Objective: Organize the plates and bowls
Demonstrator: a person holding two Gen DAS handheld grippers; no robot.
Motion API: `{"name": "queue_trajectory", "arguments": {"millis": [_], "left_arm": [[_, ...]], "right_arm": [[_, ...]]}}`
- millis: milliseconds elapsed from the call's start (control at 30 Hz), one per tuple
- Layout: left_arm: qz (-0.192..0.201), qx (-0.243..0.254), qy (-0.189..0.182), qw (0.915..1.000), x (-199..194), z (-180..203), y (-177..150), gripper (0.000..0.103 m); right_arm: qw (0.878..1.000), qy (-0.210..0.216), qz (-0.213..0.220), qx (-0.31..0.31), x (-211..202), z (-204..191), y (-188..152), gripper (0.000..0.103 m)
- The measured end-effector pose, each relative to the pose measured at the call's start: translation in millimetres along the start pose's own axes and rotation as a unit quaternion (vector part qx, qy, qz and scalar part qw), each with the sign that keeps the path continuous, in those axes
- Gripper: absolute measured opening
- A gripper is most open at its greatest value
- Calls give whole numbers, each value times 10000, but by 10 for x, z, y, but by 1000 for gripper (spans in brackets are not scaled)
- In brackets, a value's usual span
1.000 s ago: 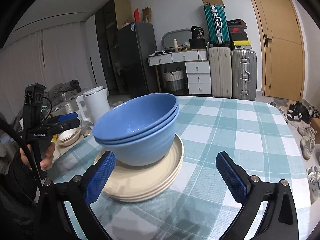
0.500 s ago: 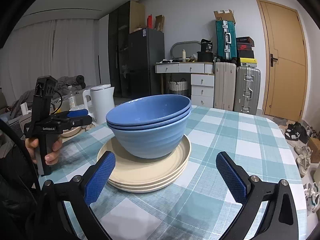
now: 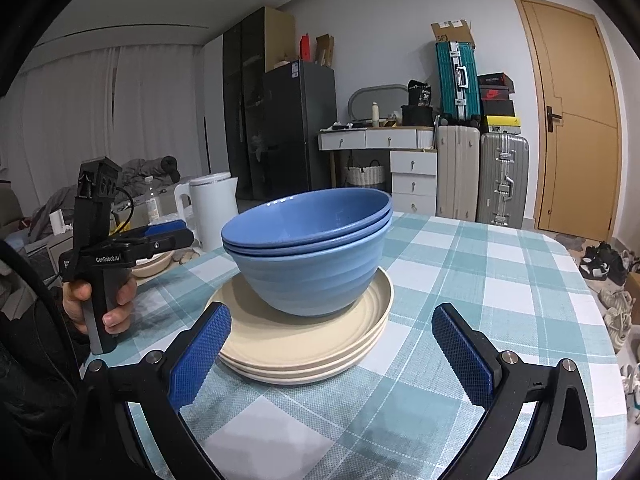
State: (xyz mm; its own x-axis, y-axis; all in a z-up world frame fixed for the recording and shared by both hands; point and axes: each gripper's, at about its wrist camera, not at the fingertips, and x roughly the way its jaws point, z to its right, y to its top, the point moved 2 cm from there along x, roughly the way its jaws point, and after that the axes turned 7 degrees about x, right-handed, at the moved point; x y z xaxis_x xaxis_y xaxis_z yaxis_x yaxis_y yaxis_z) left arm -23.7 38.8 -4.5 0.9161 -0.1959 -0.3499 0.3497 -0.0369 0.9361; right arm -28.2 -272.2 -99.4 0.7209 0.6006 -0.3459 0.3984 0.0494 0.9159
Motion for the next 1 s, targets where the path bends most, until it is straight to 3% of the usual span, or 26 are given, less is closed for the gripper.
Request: {"name": "queue_trajectory", "arguments": {"millis": [233, 1000], "left_arm": [[-6, 26, -10, 10000, 23, -10, -6, 102], [-12, -6, -11, 10000, 38, -14, -3, 102]], "right_arm": [[9995, 30, 234, 206, -90, 92, 9, 102], [9998, 19, 152, 117, -77, 59, 17, 102]]}}
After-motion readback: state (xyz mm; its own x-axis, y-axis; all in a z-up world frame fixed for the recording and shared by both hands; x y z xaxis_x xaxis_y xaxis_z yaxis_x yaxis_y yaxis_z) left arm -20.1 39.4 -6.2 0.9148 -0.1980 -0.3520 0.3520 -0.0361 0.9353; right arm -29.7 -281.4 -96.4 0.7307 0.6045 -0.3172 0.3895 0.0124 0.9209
